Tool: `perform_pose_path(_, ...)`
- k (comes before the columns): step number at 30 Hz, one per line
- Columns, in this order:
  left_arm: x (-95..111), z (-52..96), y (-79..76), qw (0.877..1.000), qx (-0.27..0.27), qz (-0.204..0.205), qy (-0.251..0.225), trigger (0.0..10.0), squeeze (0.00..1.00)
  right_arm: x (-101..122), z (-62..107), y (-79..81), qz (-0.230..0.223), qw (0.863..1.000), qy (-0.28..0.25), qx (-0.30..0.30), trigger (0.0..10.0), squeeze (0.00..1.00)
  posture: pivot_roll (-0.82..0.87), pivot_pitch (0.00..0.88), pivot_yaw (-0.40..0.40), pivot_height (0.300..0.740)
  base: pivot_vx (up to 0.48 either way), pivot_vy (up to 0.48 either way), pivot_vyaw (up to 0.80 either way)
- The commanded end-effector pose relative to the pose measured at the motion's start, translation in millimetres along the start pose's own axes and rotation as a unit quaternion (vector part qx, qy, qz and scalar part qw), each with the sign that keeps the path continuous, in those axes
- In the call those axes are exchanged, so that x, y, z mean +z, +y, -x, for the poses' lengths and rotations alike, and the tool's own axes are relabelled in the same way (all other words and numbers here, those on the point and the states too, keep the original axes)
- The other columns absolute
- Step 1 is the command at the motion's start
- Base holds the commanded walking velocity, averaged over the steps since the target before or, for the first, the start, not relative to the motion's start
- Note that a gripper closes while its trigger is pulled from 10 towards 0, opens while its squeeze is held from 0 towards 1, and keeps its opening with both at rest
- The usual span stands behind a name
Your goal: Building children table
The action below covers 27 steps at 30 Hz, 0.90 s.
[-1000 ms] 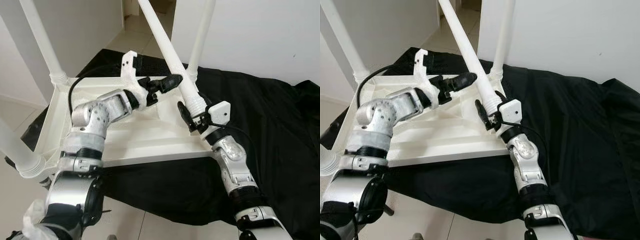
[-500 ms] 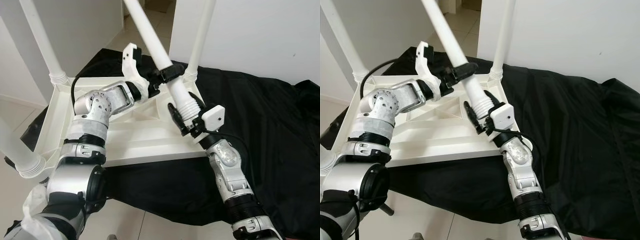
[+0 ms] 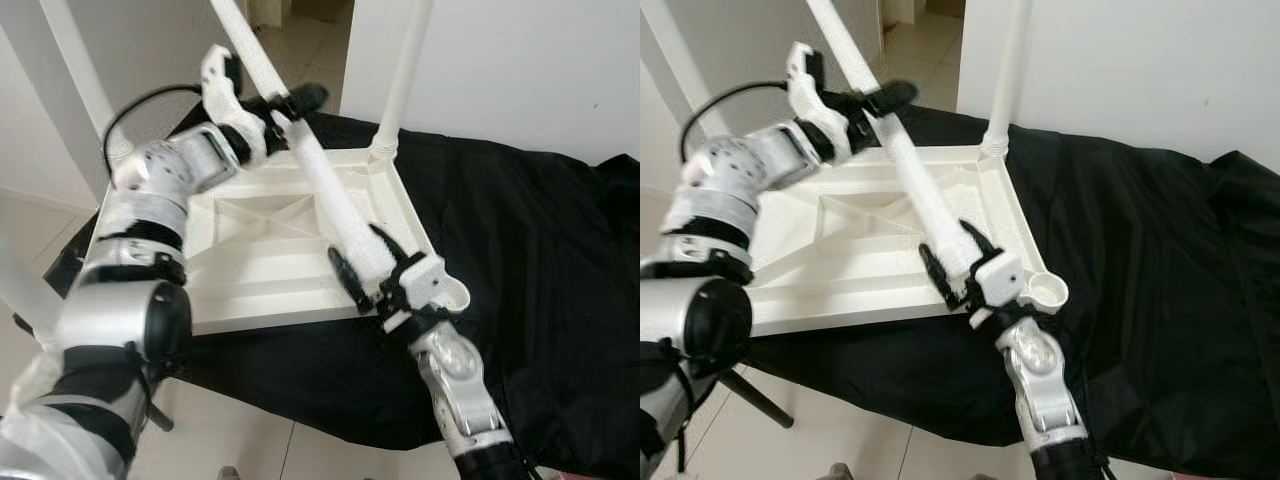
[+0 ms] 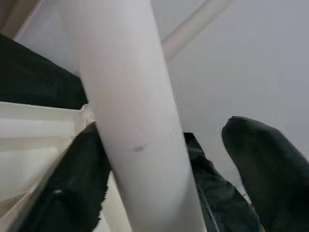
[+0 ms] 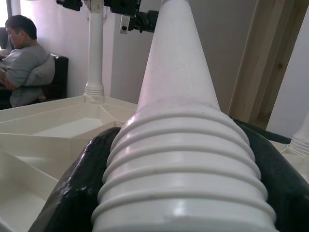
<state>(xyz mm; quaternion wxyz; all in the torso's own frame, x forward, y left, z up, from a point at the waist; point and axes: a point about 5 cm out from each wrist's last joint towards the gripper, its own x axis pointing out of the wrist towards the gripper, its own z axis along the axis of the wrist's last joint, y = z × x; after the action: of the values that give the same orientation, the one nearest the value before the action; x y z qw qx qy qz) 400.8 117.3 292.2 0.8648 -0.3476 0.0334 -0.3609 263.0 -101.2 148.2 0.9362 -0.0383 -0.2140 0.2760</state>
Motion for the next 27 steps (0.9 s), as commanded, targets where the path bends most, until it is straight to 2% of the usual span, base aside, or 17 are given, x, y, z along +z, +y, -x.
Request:
perform_pose_path(1, 0, -6.8, -7.5, 1.0, -0.019, 0.008, -0.001, 1.9, 0.0, 1, 0.2, 1.3, 0.004, 1.0, 0.006, 0.006, 10.0, 0.0, -0.06, 0.0, -0.003, 0.74, 0.0, 0.0, 0.0)
perform_pose_path(3, -2, -8.0, -7.7, 1.0, -0.02, 0.01, 0.001, 1.9, 0.0, 1, 0.0, 1.5, 0.005, 1.0, 0.007, 0.007, 10.0, 0.0, -0.06, 0.0, -0.003, 0.74, 0.0, 0.0, 0.0)
perform_pose_path(4, -4, -10.8, -8.0, 0.999, -0.026, 0.019, 0.002, 0.0, 0.0, 3, -1.1, 1.2, 0.005, 1.0, 0.01, 0.011, 10.0, 0.0, -0.06, 0.0, 0.0, 0.74, 0.0, 0.0, 0.0)
perform_pose_path(11, -5, -14.0, -9.6, 0.999, -0.034, 0.03, -0.001, 0.0, 0.0, 3, -7.1, -3.9, 0.01, 1.0, 0.018, 0.015, 10.0, 0.0, -0.05, 0.0, -0.001, 0.74, 0.0, 0.0, 0.0)
perform_pose_path(14, -5, -14.7, -10.5, 0.999, -0.036, 0.033, -0.004, 0.0, 0.0, 2, -10.3, -7.1, -0.003, 0.999, 0.023, 0.025, 10.0, 0.0, -0.05, 0.0, -0.001, 0.74, 0.0, 0.0, 0.0)
perform_pose_path(15, -5, -14.5, -9.8, 0.999, -0.032, 0.037, -0.007, 0.0, 0.0, 1, -9.7, -8.3, -0.005, 0.999, 0.027, 0.027, 10.0, 1.0, -0.05, 0.0, -0.002, 0.74, 0.0, 0.0, 0.0)
perform_pose_path(18, -3, -14.1, -8.7, 0.999, -0.027, 0.042, -0.013, 0.0, 0.0, 0, -8.9, -10.6, -0.01, 0.999, 0.032, 0.028, 10.0, 1.0, -0.05, 0.0, -0.002, 0.74, 0.0, 0.0, 0.0)
perform_pose_path(19, -1, -13.3, -8.1, 0.999, -0.02, 0.036, -0.017, 10.0, 0.0, 0, -9.0, -13.4, -0.009, 0.999, 0.034, 0.02, 10.0, 1.0, -0.04, 0.0, -0.003, 0.74, 0.0, 0.0, 0.0)
perform_pose_path(23, 7, -11.5, -8.2, 0.999, -0.008, 0.019, -0.031, 10.0, 0.0, 1, -9.6, -20.3, -0.011, 0.999, 0.037, -0.002, 10.0, 1.0, -0.04, 0.0, -0.004, 0.74, 0.0, 0.0, 0.0)
perform_pose_path(24, 10, -11.0, -8.3, 0.999, -0.004, 0.017, -0.036, 10.0, 0.0, 1, -10.0, -21.4, -0.027, 0.999, 0.036, -0.004, 10.0, 0.85, -0.04, 0.0, -0.004, 0.74, 0.0, 0.0, 0.0)
perform_pose_path(25, 10, -11.0, -8.3, 0.999, -0.004, 0.017, -0.036, 10.0, 0.0, 1, -10.0, -21.4, -0.027, 0.999, 0.036, -0.004, 10.0, 0.85, -0.04, 0.0, -0.004, 0.74, 0.0, 0.0, 0.0)
perform_pose_path(26, 13, -10.3, -7.9, 0.999, 0.002, 0.006, -0.041, 10.0, 0.0, 2, -11.5, -23.6, -0.041, 0.999, 0.032, -0.013, 10.0, 0.0, -0.04, 0.0, -0.004, 0.74, 0.0, 0.0, 0.0)
perform_pose_path(27, 14, -9.9, -7.9, 0.999, 0.005, -0.001, -0.043, 10.0, 0.0, 3, -12.1, -25.0, -0.051, 0.998, 0.029, -0.019, 10.0, 0.0, -0.04, 0.0, -0.006, 0.74, 0.0, 0.0, 0.0)
